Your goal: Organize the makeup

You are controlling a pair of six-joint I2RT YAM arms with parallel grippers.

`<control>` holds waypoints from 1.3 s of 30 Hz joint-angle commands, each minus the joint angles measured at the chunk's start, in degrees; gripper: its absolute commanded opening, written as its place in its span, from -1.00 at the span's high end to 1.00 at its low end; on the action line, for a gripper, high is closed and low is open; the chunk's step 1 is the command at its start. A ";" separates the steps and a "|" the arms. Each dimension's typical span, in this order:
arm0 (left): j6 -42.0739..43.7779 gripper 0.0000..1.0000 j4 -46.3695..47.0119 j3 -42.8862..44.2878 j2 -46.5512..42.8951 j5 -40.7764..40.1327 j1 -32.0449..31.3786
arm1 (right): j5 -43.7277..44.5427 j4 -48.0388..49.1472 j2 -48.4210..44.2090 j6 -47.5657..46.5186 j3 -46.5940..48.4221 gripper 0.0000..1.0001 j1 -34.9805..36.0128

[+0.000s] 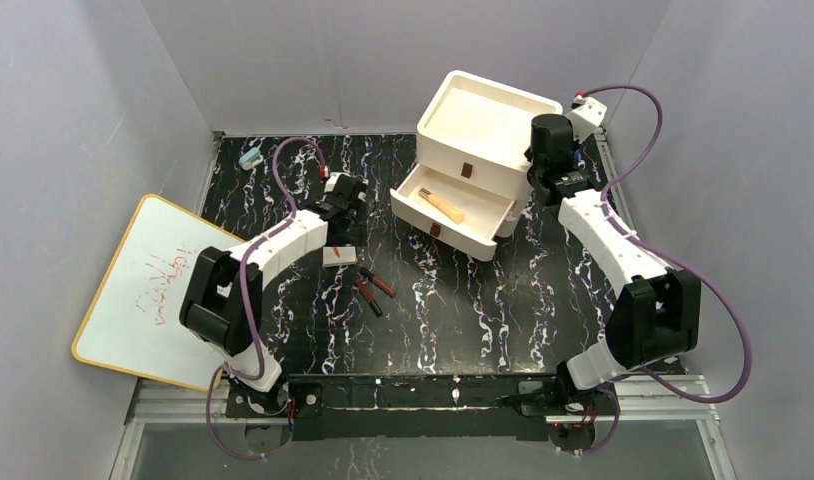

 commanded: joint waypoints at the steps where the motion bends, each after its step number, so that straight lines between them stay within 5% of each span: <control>1: 0.54 -0.97 -0.32 -0.88 -0.63 2.67 1.62 | -6.49 -23.49 3.89 0.78 -6.89 0.97 0.81; 8: -0.12 -0.97 9.47 -8.40 1.95 14.21 5.11 | -6.91 -23.39 4.05 0.45 -6.79 0.97 0.85; 21: 0.27 -0.97 13.10 -8.68 9.50 16.66 6.16 | -7.49 -23.22 4.31 0.31 -7.20 0.97 0.80; 23: 0.92 -0.66 12.45 -7.48 11.26 16.85 6.23 | -7.49 -23.18 4.32 0.20 -7.20 0.97 0.85; 24: 1.20 -0.19 11.99 -6.81 12.10 17.25 6.32 | -7.48 -23.14 4.39 0.11 -7.14 0.97 0.83; 25: 1.35 0.57 11.73 -6.38 12.65 17.63 6.49 | -7.49 -23.21 4.47 0.01 -7.05 0.97 0.84; 26: 1.04 1.00 11.23 -6.02 12.96 17.22 6.51 | -7.45 -23.22 4.57 -0.06 -6.96 0.97 0.85; 33: 2.60 1.00 6.15 -0.24 1.57 13.65 6.47 | -7.09 -23.18 4.84 -0.53 -6.81 0.97 0.84; 39: 4.42 1.00 1.36 13.23 -7.14 24.88 6.02 | -8.78 -22.54 6.15 0.18 -6.49 0.97 0.84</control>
